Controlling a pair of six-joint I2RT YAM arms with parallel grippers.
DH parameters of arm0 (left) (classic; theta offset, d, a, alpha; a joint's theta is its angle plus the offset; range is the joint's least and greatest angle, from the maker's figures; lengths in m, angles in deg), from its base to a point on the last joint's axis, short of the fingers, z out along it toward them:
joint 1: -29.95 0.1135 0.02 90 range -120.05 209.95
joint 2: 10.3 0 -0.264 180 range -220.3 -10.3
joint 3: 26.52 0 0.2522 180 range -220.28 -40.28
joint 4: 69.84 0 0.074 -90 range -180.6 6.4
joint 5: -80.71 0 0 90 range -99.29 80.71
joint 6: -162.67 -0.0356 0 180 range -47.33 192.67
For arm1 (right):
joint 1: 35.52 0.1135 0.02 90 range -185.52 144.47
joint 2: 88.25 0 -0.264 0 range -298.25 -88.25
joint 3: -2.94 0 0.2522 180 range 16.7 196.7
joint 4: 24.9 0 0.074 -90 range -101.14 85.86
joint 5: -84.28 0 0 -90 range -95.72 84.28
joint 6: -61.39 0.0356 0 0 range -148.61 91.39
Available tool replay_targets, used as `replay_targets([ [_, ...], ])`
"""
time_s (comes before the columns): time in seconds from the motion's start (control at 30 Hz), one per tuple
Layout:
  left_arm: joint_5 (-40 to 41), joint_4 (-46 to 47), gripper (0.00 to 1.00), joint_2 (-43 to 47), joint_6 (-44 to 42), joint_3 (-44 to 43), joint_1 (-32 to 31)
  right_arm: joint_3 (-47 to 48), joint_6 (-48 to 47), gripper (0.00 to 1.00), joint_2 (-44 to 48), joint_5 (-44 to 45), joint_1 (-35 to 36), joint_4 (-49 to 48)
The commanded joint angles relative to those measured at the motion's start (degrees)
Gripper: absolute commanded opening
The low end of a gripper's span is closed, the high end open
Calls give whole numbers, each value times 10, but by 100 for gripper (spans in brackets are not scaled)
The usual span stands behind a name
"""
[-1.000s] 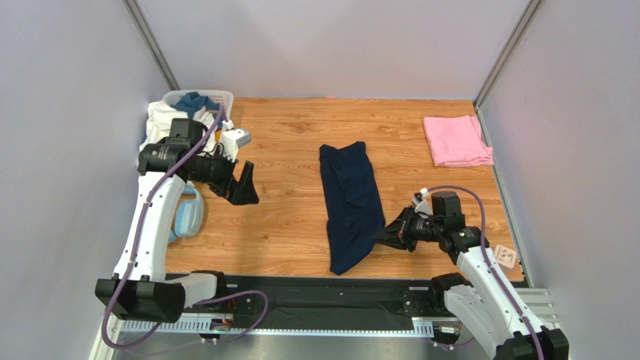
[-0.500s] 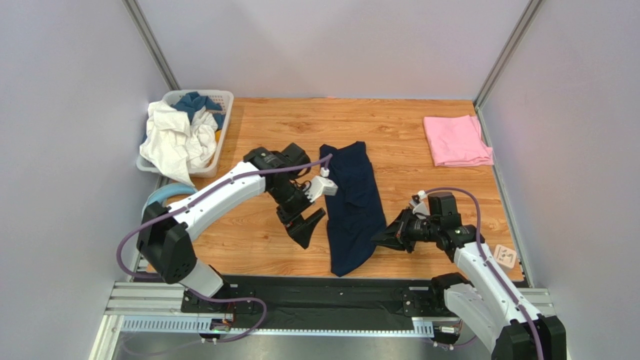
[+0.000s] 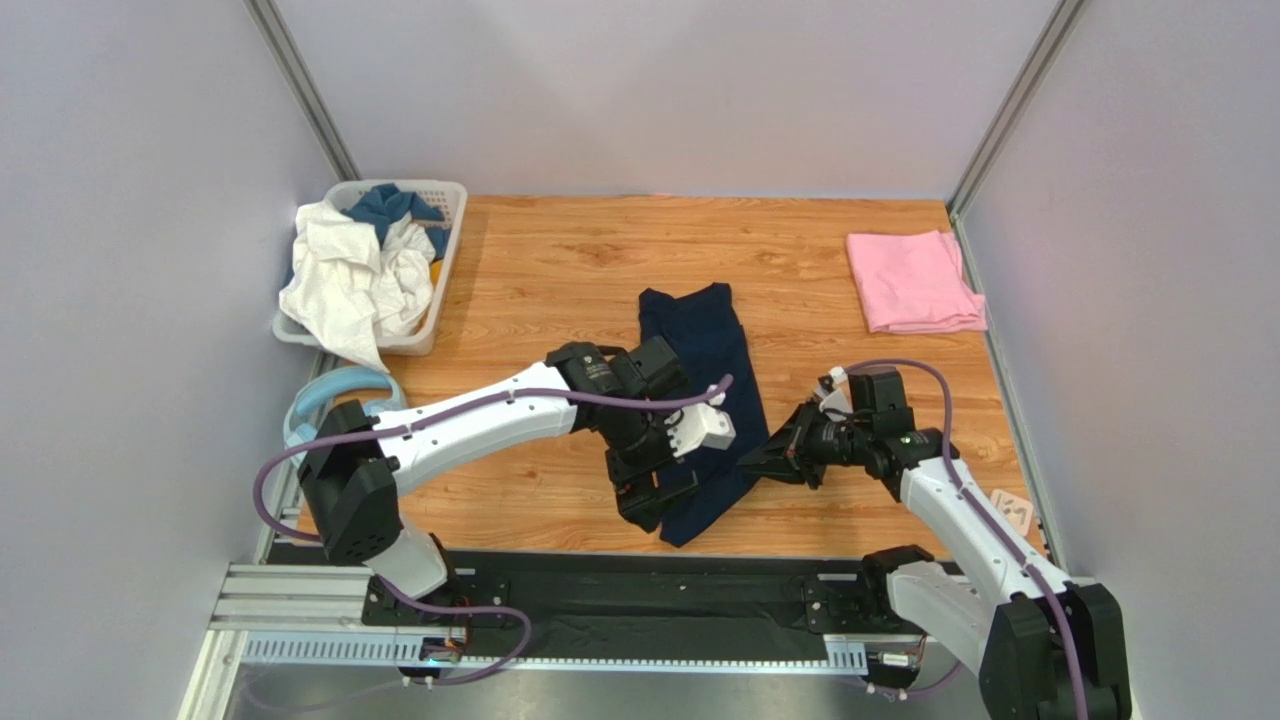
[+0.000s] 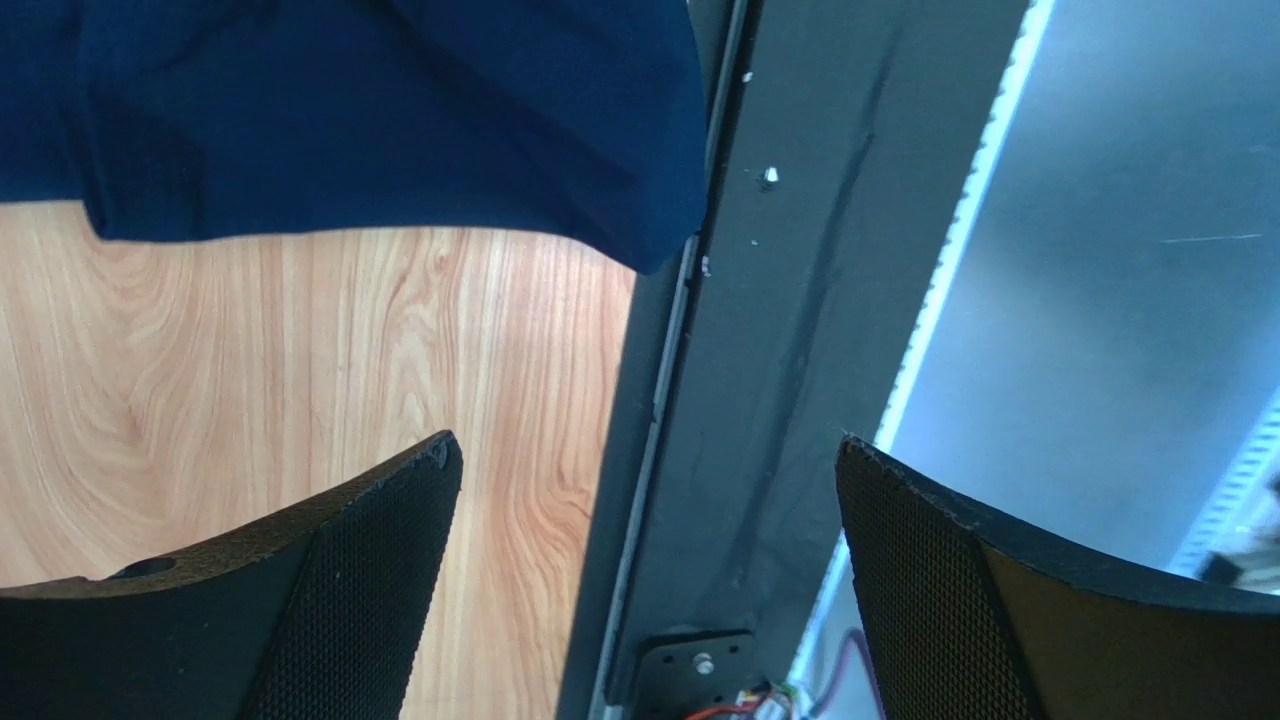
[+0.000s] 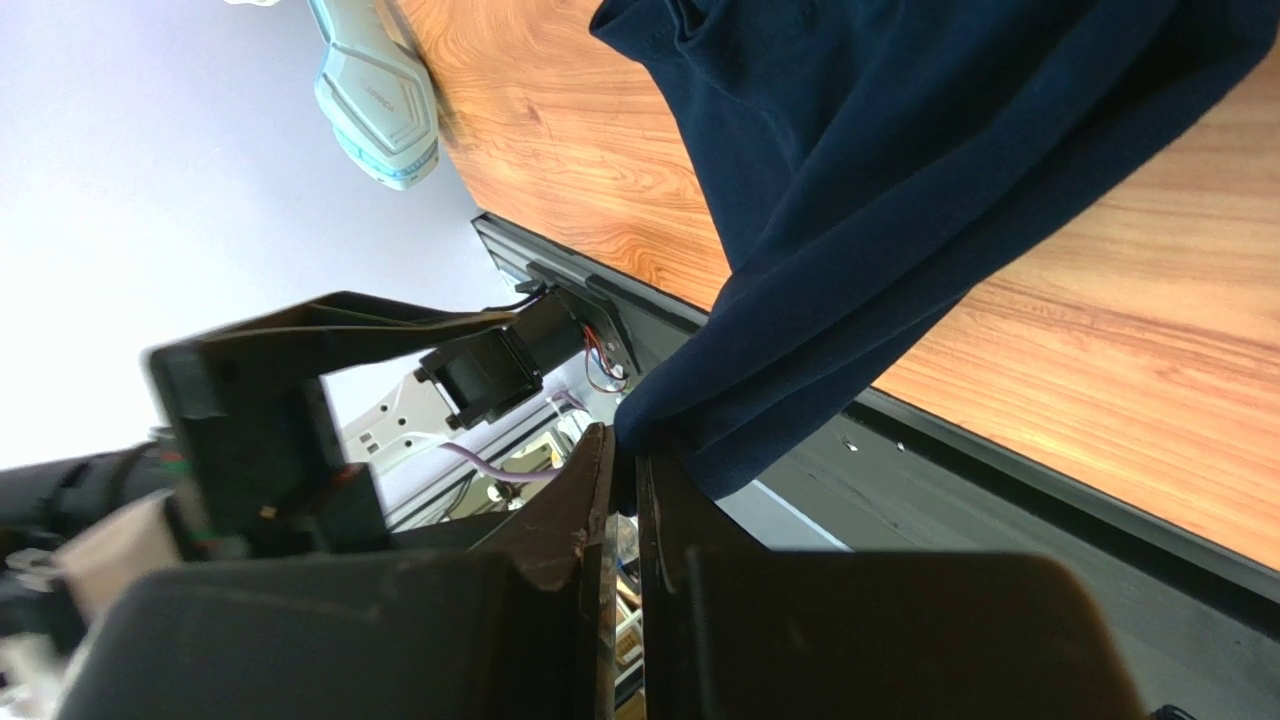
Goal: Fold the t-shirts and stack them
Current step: Grab one side of the 2/3 rectangular tshirt with both arms
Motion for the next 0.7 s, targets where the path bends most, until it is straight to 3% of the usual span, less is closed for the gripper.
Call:
replay_targets([
  [0.0, 71, 53, 100, -13, -3, 28, -47, 25, 3, 3, -11, 2, 0, -36],
  [0.17, 118, 99, 100, -9, 0, 43, -79, 32, -1, 2, -38, 3, -1, -50],
  [0.67, 120, 143, 100, -88, 31, 18, -125, 42, -1, 0, -55, 0, -7, -60],
])
